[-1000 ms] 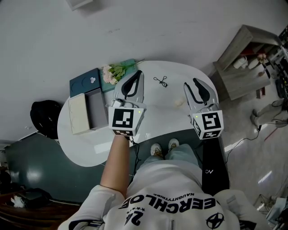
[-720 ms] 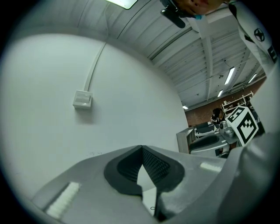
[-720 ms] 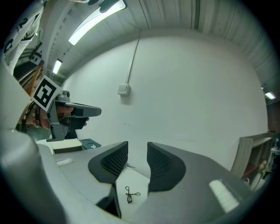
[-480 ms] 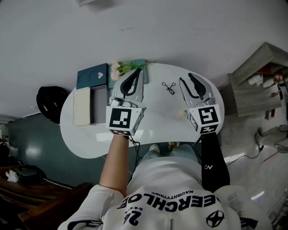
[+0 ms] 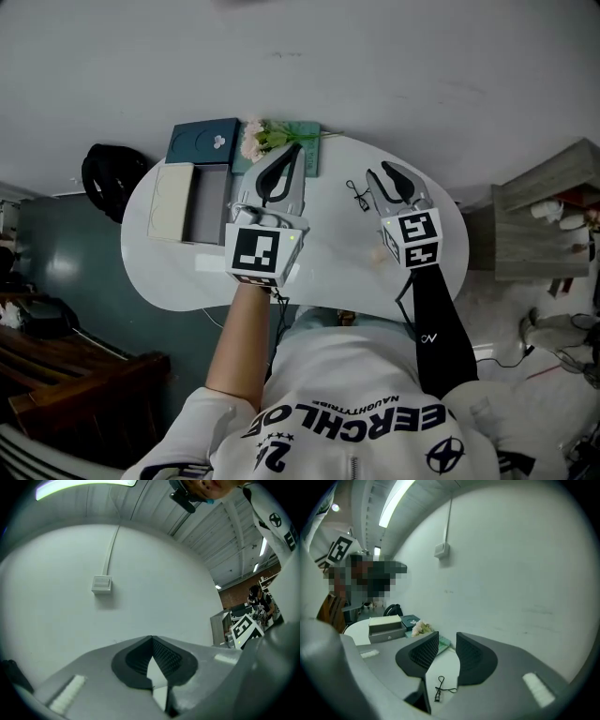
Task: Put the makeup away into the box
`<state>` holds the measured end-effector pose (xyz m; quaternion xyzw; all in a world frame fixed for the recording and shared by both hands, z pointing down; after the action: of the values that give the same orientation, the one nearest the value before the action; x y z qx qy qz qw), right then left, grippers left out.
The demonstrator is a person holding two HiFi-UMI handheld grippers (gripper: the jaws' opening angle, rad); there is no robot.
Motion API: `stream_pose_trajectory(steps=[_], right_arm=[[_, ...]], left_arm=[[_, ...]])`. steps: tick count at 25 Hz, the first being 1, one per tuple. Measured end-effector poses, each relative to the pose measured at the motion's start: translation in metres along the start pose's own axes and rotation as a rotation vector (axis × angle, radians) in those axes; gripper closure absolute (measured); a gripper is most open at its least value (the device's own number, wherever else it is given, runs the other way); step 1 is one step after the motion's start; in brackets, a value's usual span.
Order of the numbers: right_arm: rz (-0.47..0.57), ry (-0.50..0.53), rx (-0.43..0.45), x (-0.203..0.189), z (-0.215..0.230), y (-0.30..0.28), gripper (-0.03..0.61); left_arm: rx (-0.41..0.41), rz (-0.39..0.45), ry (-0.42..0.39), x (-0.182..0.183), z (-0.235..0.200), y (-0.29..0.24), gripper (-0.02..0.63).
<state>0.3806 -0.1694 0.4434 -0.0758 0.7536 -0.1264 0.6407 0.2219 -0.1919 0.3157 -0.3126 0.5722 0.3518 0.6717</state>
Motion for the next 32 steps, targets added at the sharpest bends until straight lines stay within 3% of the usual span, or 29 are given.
stream_pose_trajectory(steps=[8, 16, 22, 23, 24, 28, 32], right_arm=[[-0.260, 0.038, 0.101, -0.101, -0.019, -0.040, 0.402], [-0.441, 0.013, 0.163, -0.166, -0.028, -0.057, 0.396], [-0.528, 0.011, 0.180, -0.191, -0.032, -0.061, 0.400], [-0.540, 0.022, 0.184, -0.194, -0.033, -0.061, 0.428], [-0.549, 0.035, 0.190, -0.197, -0.033, -0.060, 0.527], [-0.549, 0.053, 0.208, -0.196, -0.033, -0.059, 0.531], [-0.468, 0.057, 0.168, -0.170, -0.022, -0.058, 0.531]], left_arm=[[0.063, -0.041, 0.020, -0.017, -0.004, 0.003, 0.612], [0.108, -0.079, 0.036, -0.030, -0.006, 0.014, 0.612], [0.133, -0.107, 0.038, -0.038, -0.006, 0.023, 0.612], [0.137, -0.112, 0.038, -0.039, -0.006, 0.024, 0.612], [0.140, -0.115, 0.038, -0.040, -0.007, 0.025, 0.612], [0.145, -0.112, 0.039, -0.040, -0.007, 0.025, 0.612], [0.142, -0.111, 0.041, -0.037, -0.007, 0.022, 0.612]])
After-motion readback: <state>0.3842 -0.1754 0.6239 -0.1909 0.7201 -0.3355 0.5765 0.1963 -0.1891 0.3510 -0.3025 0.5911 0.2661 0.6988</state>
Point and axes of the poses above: the fingertips, and each gripper's own axes: y backward along the fingers, z to its right, x out of its top, the point moved 3 cm from there along y, backward along the fingers, and after that the axes turned 13 degrees about -x, right-handed, at the moved point
